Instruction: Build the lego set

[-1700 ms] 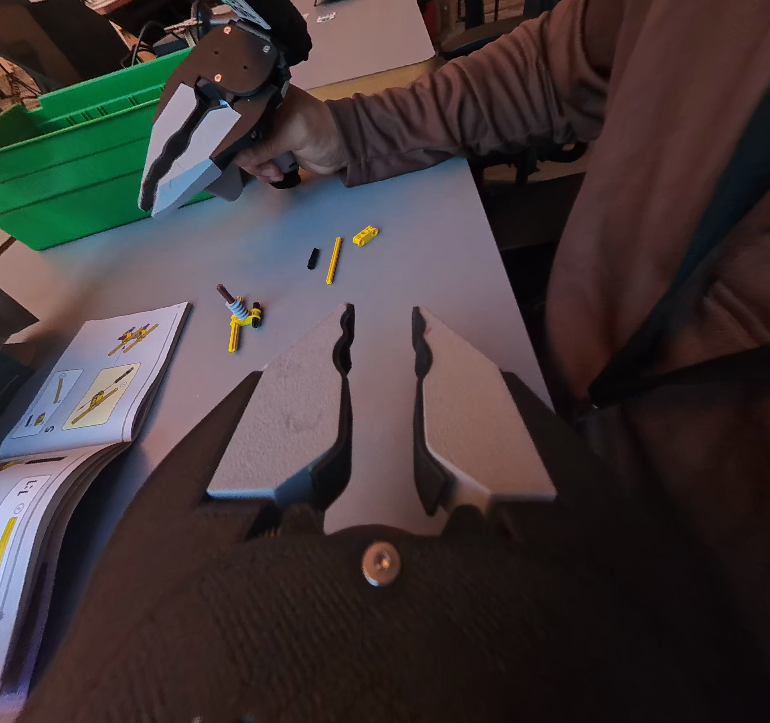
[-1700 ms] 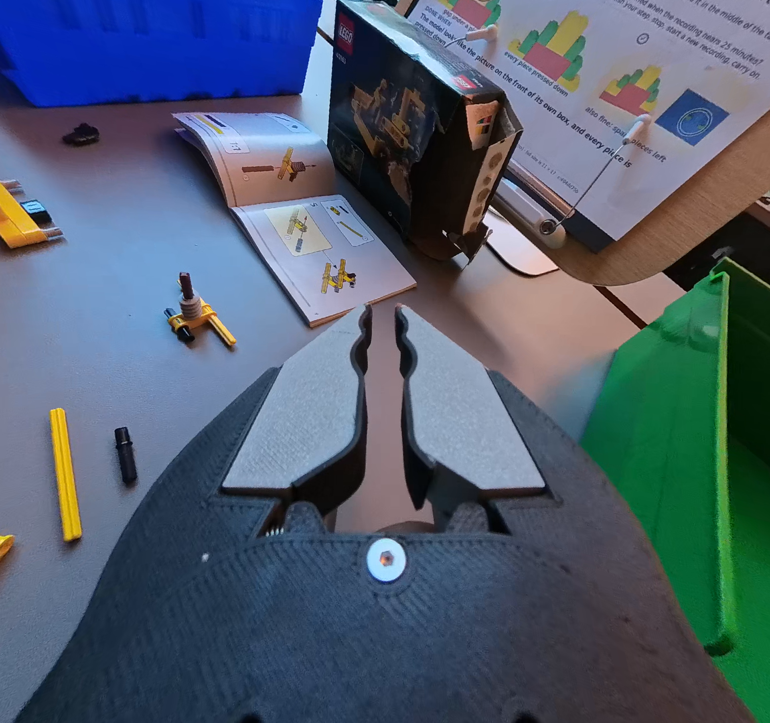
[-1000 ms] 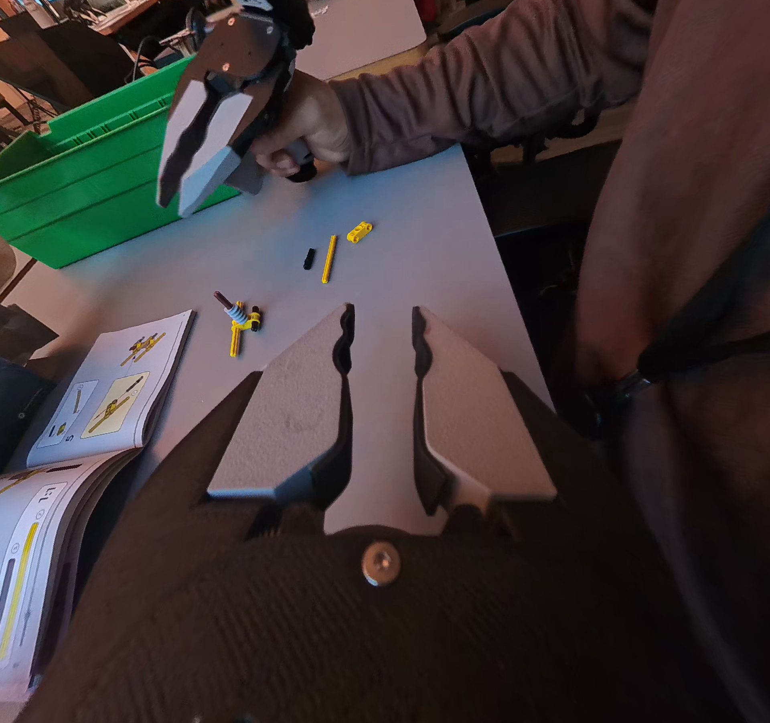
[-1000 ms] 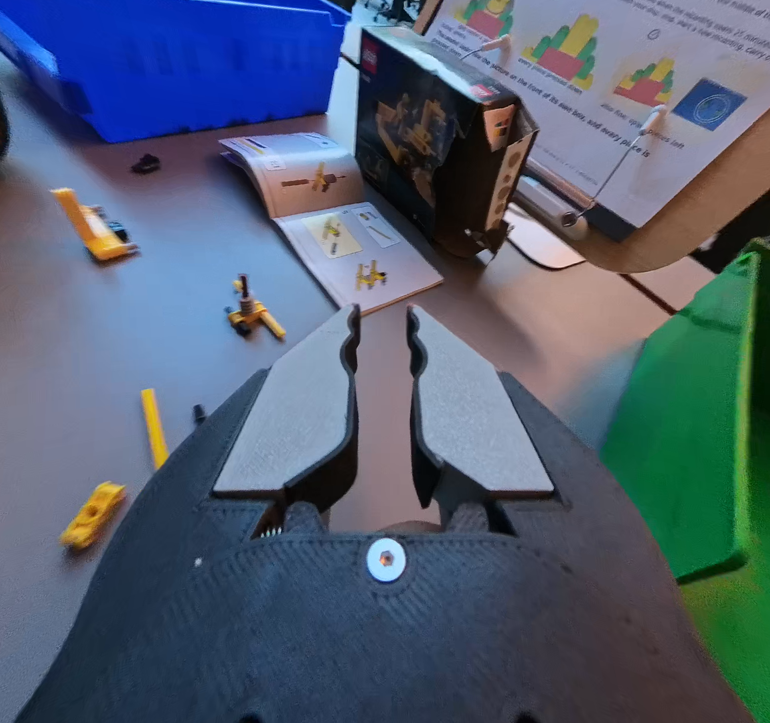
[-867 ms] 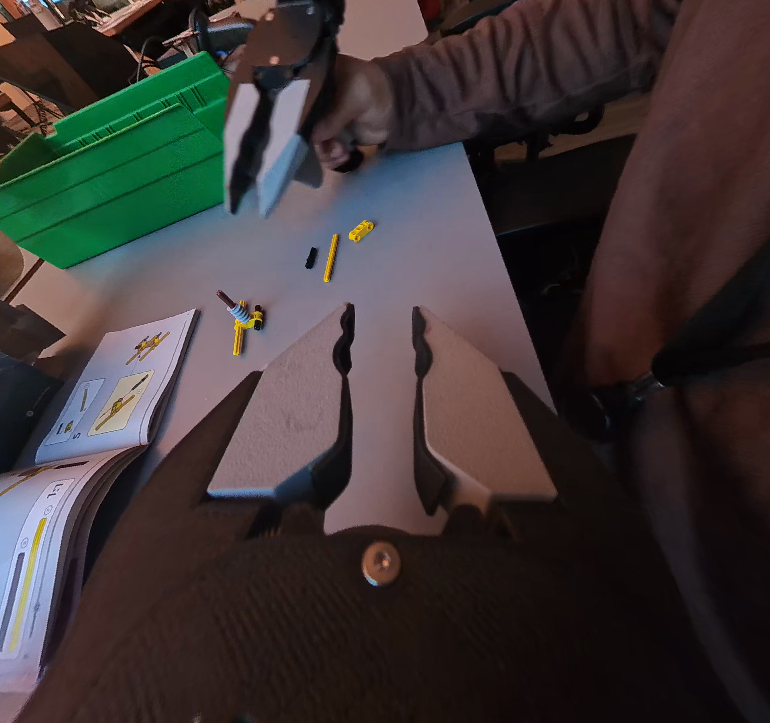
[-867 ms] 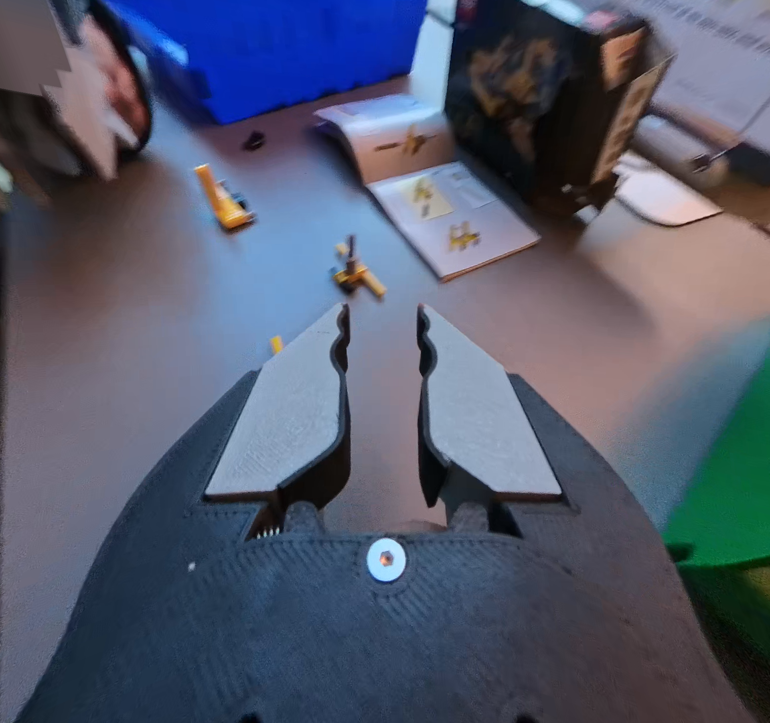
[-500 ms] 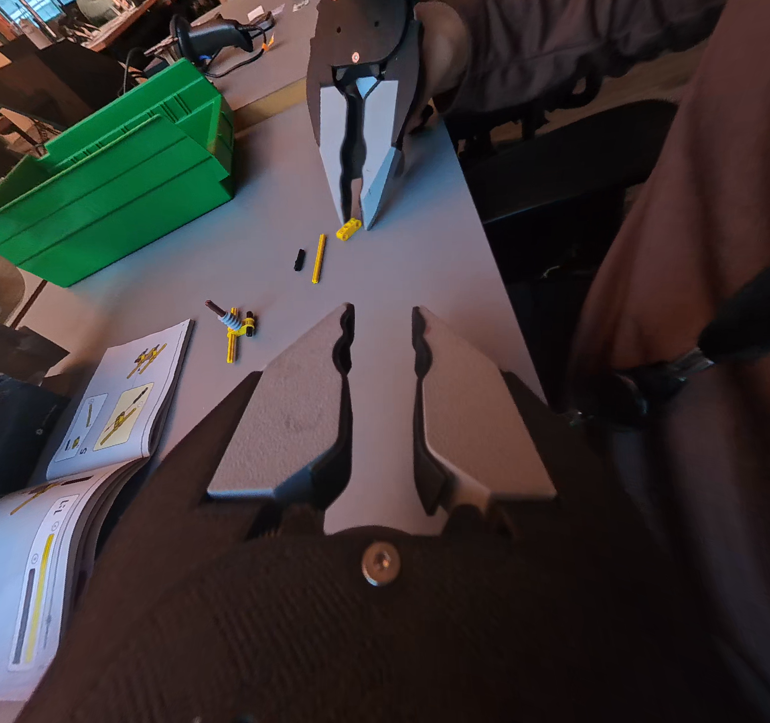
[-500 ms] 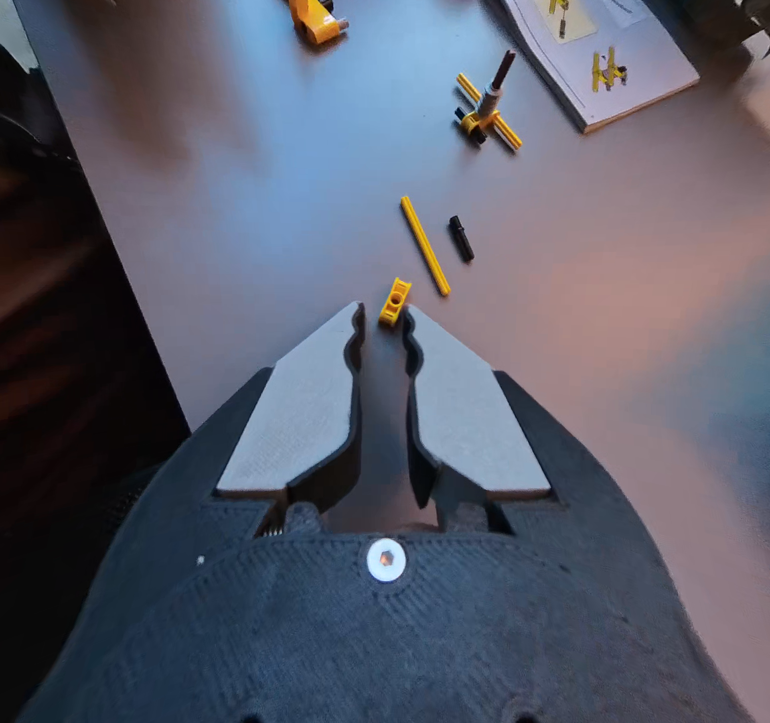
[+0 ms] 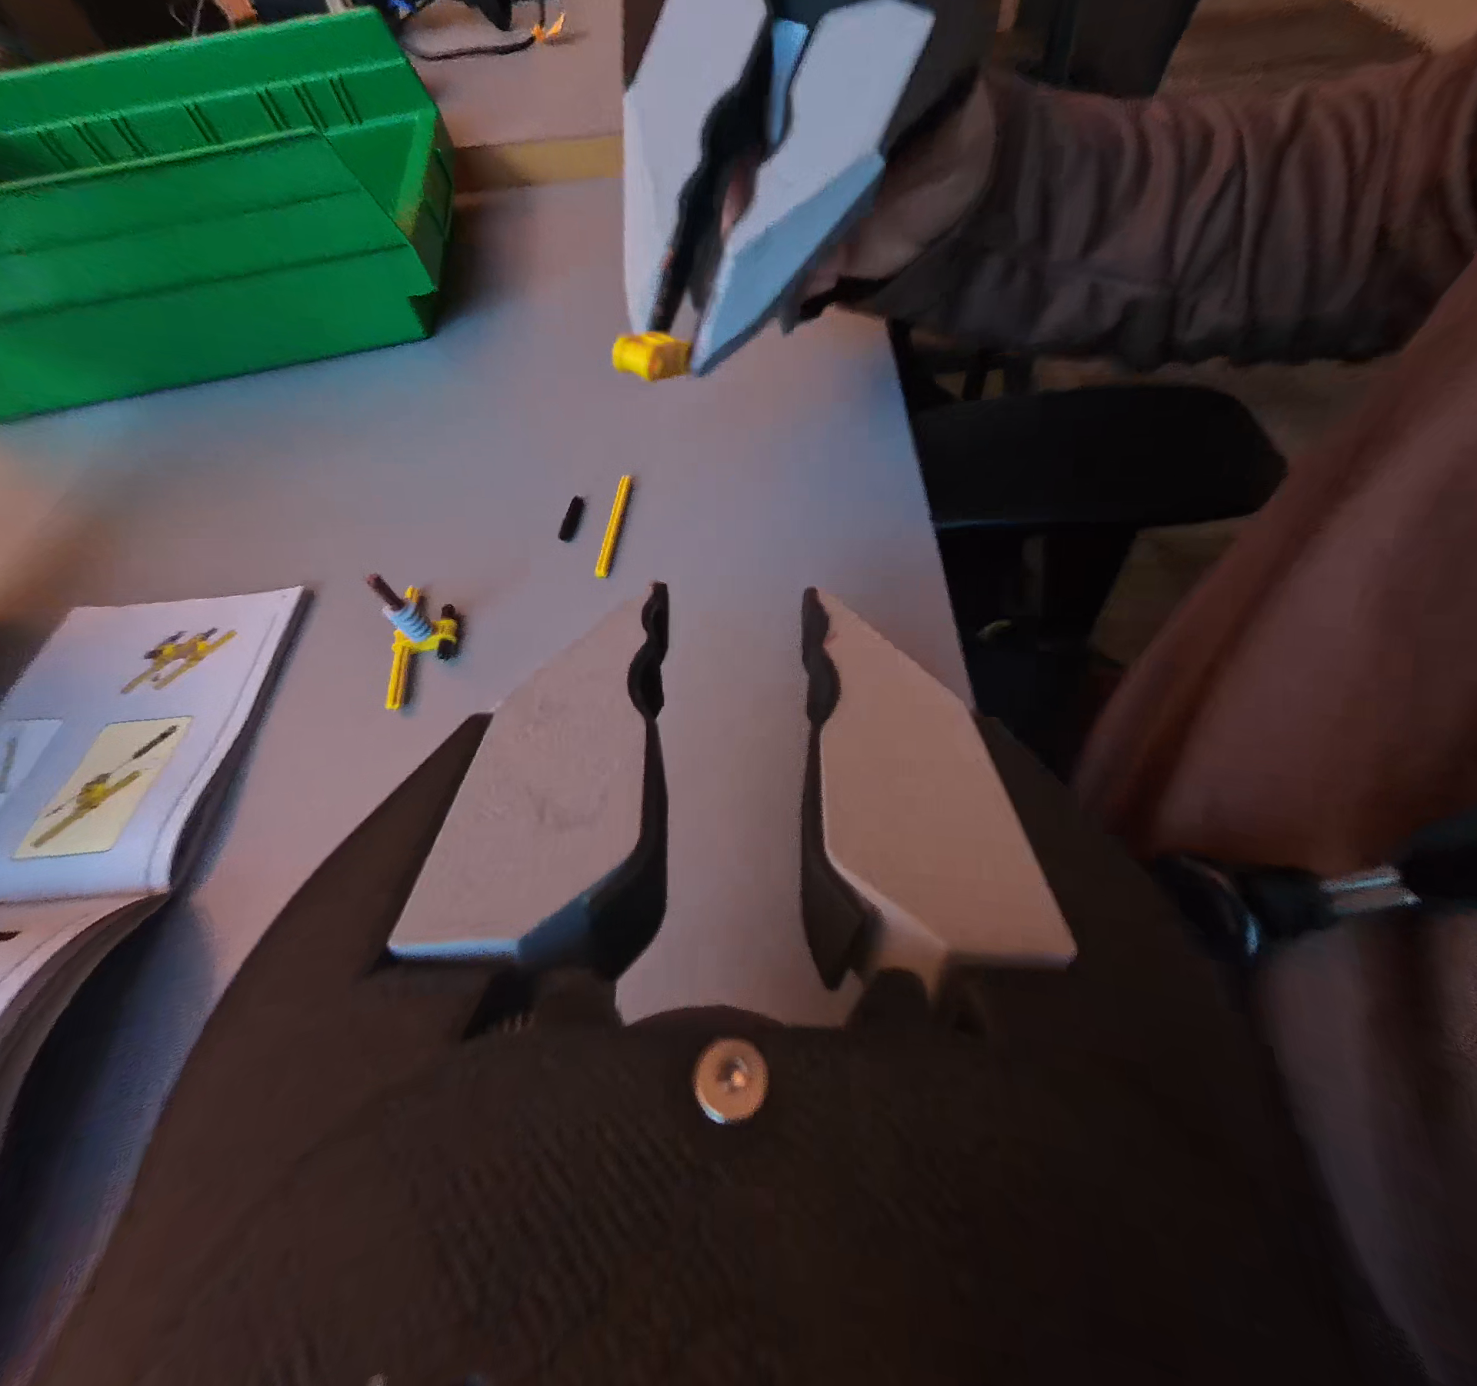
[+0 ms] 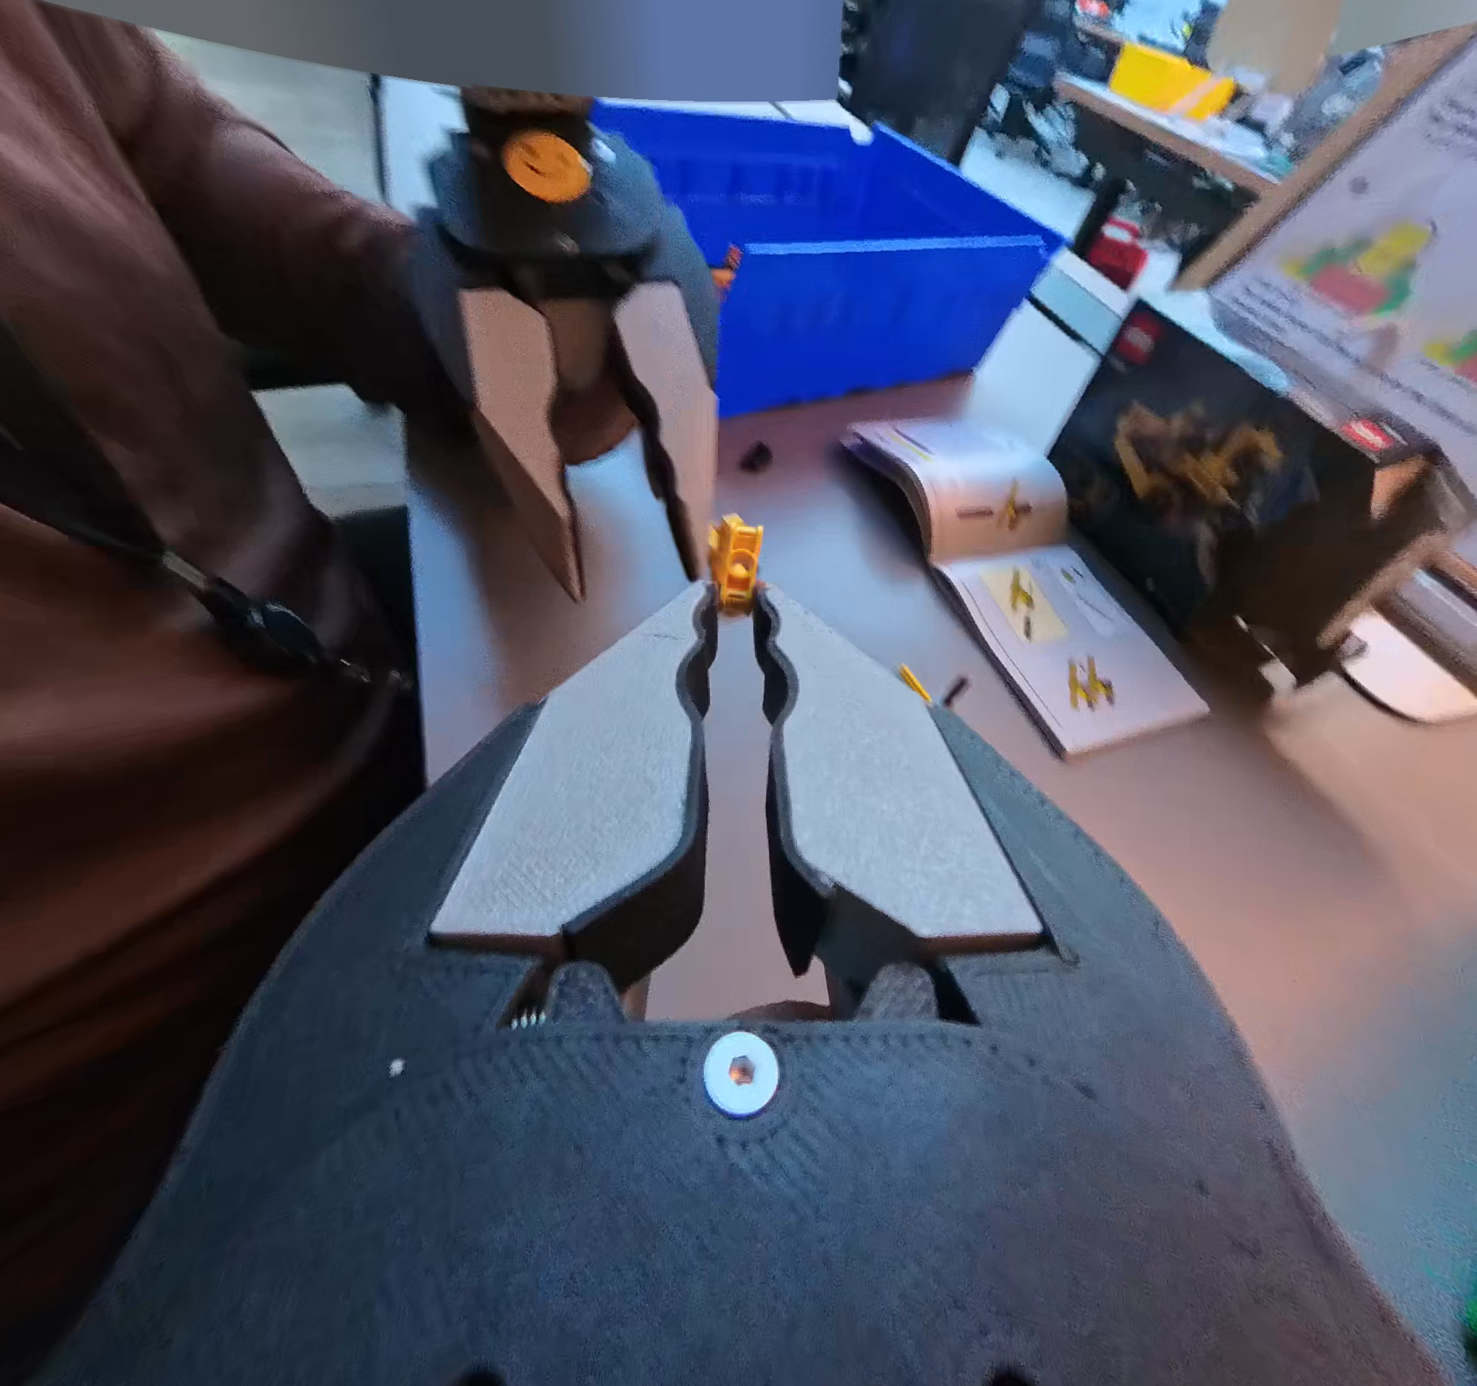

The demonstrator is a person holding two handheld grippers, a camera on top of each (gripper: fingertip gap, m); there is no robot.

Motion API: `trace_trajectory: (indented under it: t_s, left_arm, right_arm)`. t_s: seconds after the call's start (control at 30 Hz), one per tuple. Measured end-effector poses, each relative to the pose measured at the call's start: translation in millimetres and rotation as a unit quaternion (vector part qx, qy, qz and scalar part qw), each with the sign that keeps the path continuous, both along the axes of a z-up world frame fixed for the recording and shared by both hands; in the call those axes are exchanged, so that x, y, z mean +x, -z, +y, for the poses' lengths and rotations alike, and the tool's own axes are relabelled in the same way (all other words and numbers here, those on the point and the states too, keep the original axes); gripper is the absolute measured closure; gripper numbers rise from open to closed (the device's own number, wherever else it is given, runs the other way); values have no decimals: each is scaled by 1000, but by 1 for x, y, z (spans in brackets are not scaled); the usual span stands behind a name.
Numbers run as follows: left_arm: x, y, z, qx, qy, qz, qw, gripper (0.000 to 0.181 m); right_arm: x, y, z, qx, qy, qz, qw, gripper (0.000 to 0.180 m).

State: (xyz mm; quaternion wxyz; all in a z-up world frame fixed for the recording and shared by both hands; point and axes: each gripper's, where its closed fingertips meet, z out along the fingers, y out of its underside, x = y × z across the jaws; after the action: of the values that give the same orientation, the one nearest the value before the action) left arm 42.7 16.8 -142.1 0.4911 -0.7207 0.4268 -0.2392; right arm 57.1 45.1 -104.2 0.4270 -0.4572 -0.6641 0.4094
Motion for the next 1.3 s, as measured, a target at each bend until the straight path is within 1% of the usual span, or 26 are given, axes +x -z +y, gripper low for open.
trace_trajectory:
  t_s: [0.03, 0.13, 0.27, 0.43, 0.5, 0.57, 0.7, 0.83, 0.9, 0.97, 1.0, 1.07, 1.17, 1.3]
  left_arm:
    - [2, -5, 0, -8, 2, -23, 1000, 151]
    - [4, -17, -3, -28, 7, -70, 997, 153]
    - [4, -17, -2, -7, 5, -44, 999, 156]
    - [8, -16, 0, -13, 19, -34, 999, 156]
    - [10, -17, -2, -25, 32, -41, 998, 160]
    - [13, -16, -6, -45, 47, -51, 997, 169]
    - [15, -16, -8, -62, 59, -65, 994, 176]
    - [14, -16, -10, -64, 63, -65, 994, 175]
    - [13, -17, -8, -59, 57, -64, 995, 169]
    - [11, -19, -6, -55, 52, -66, 995, 167]
    - [11, -20, -6, -55, 54, -69, 995, 167]
    - [13, -22, -9, -55, 64, -77, 993, 174]
    - [13, -25, -11, -49, 75, -83, 992, 174]
    - [14, -30, -19, -94, 105, -123, 982, 174]
  right_arm:
    - [-2, -4, -8, -8, -17, 7, 1000, 174]
    - [-4, 1, -20, -32, -30, -8, 999, 174]
    - [-4, 13, -27, -54, -26, -20, 998, 174]
    - [-5, 18, -28, -32, -12, -23, 999, 174]
    - [-5, 18, -30, -24, -10, -26, 999, 174]
    - [-5, 19, -31, -18, -10, -29, 999, 174]
    - [-5, 20, -32, -9, -10, -30, 999, 174]
    - [-5, 21, -32, -2, -11, -34, 999, 175]
    - [-4, 21, -34, -2, -15, -34, 999, 175]
    - [-5, 22, -36, -2, -18, -37, 999, 175]
    - [-5, 22, -36, 0, -17, -37, 999, 175]
    - [-7, 22, -38, 6, -18, -40, 999, 174]
    - [-8, 21, -41, 17, -18, -43, 999, 174]
    - [-7, 16, -50, 13, -36, -40, 998, 173]
